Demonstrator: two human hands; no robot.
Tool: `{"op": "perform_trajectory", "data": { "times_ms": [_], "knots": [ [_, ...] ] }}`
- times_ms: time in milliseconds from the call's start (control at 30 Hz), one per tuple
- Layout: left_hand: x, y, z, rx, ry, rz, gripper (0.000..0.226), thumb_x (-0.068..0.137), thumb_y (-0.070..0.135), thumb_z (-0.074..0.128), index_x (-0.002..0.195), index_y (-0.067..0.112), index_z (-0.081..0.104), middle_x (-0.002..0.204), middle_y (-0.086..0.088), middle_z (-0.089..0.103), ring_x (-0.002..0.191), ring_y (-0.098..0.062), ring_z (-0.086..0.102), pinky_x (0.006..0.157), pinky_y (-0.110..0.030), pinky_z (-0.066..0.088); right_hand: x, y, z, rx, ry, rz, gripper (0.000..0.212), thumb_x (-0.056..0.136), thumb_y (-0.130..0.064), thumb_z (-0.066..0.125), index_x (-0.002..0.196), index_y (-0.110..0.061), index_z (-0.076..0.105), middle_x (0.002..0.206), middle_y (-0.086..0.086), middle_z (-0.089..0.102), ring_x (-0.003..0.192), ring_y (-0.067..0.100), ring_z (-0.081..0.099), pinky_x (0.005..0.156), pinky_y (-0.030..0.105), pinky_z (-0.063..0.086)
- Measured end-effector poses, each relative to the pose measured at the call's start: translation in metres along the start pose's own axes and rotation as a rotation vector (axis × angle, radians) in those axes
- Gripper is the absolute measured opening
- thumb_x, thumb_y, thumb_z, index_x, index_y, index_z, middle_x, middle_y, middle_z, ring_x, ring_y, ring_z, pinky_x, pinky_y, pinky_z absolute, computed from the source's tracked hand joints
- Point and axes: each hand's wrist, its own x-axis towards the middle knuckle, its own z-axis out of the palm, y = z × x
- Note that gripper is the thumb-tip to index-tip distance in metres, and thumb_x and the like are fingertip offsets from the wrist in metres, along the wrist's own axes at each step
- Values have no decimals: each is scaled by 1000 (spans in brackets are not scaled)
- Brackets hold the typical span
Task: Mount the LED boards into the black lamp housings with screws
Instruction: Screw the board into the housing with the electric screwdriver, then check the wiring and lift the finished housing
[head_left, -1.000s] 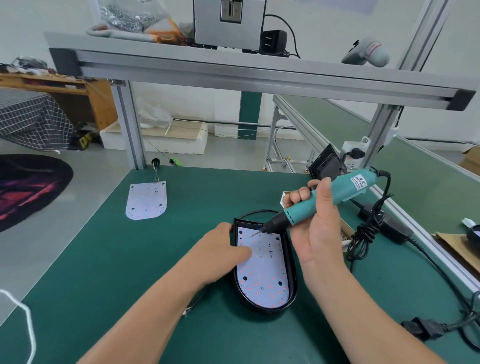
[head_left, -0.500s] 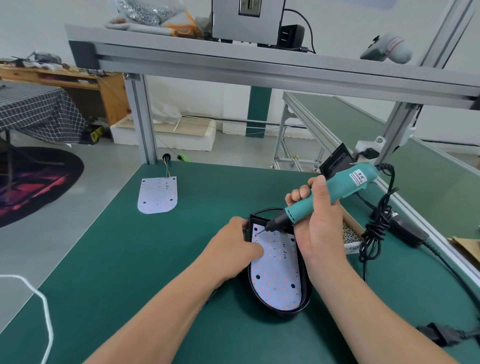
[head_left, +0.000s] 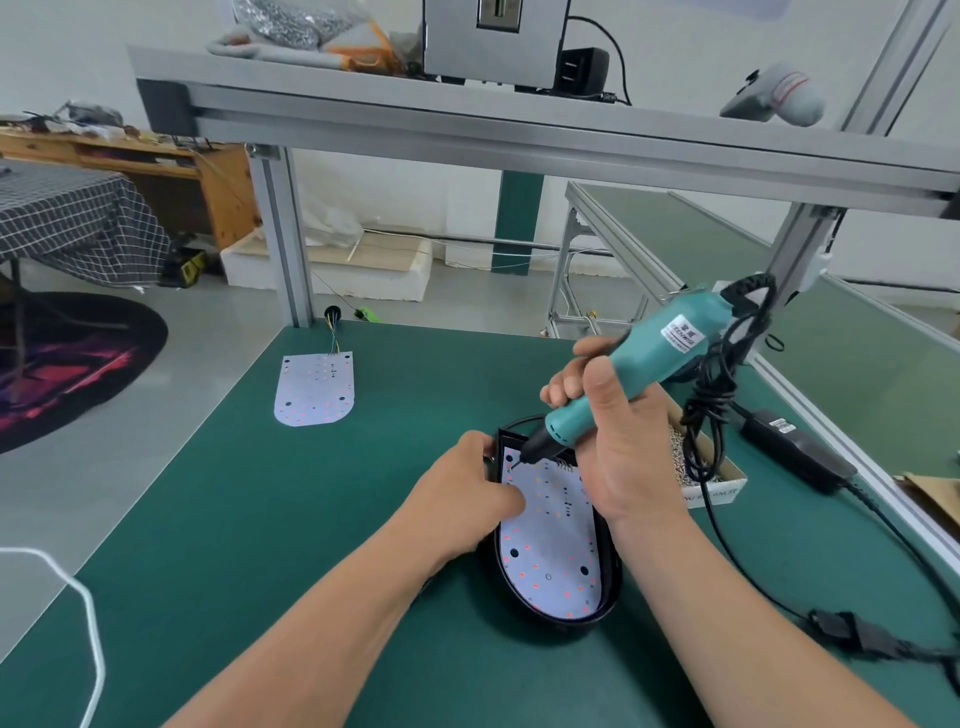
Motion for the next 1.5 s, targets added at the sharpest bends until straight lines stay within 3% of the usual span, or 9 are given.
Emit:
{"op": "perform_trajectory", "data": {
  "times_ms": [133, 200, 467, 733, 833, 967, 1167, 1333, 1500],
  "knots": [
    [1, 1, -2, -21, -17, -8, 47, 69, 27, 69, 114, 33, 55, 106, -19, 69, 59, -19, 54, 45, -26, 40, -1, 1, 5, -14, -53, 31, 50, 78, -53, 89, 97, -20, 57, 79, 2, 47, 71, 23, 46, 79, 37, 49],
    [2, 1, -3, -21, -18, -7, 44, 69, 25, 69, 112, 28, 56, 96, -16, 69, 59, -19, 55, 44, -26, 41, -1, 1, 5, -31, -76, 63, 47, 78, -53, 89, 93, -21, 57, 77, 1, 48, 71, 22, 46, 80, 38, 49],
    [1, 1, -5, -52, -31, 0, 35, 76, 14, 68, 109, 18, 58, 85, -9, 60, 54, -21, 49, 41, -24, 38, -3, -1, -2, 11, -118, 118, 54, 79, -51, 89, 112, -16, 64, 81, 5, 53, 78, 25, 51, 94, 47, 49],
    [4, -3, -2, -68, -9, 18, 38, 73, 17, 68, 109, 27, 58, 80, -4, 58, 46, -16, 48, 41, -25, 38, -6, -6, -7, 40, -41, 55, 56, 83, -47, 87, 118, -10, 64, 93, 12, 62, 90, 28, 61, 98, 51, 50],
    [4, -5, -1, -68, 2, 20, 36, 74, 19, 66, 108, 31, 59, 79, -3, 59, 47, -15, 49, 42, -25, 38, 1, -21, -9, 52, 48, 8, 50, 85, -49, 84, 113, -12, 65, 93, 8, 64, 89, 24, 64, 89, 45, 56],
    [2, -3, 0, -59, 30, 17, 29, 75, 26, 61, 104, 32, 63, 78, 0, 64, 51, -14, 52, 43, -24, 40, 4, -39, -35, 74, 262, 72, 38, 95, -45, 73, 105, -10, 65, 88, 7, 65, 70, 19, 61, 57, 30, 53],
    [1, -2, 0, -5, 78, 10, 30, 82, 29, 54, 106, 12, 60, 86, -4, 63, 69, -22, 50, 64, -35, 40, 5, -66, -104, -161, 482, 342, 14, 103, -20, 61, 103, -8, 56, 78, 10, 67, 56, 20, 61, 43, 27, 51],
    [2, -2, -2, 42, 87, -4, 27, 91, 29, 55, 106, 7, 53, 84, -1, 53, 70, -20, 44, 64, -36, 37, -10, -95, -161, -629, 413, 469, 15, 100, -13, 68, 110, -3, 61, 91, 15, 69, 56, 21, 68, 42, 31, 52],
    [-2, 1, -2, 103, 53, 41, 27, 84, 40, 58, 103, 22, 61, 98, 0, 72, 79, -19, 63, 73, -39, 52, -26, -100, -199, -1122, 302, 593, 15, 101, -23, 71, 108, -13, 63, 84, 18, 70, 50, 17, 66, 44, 31, 52]
  ]
}}
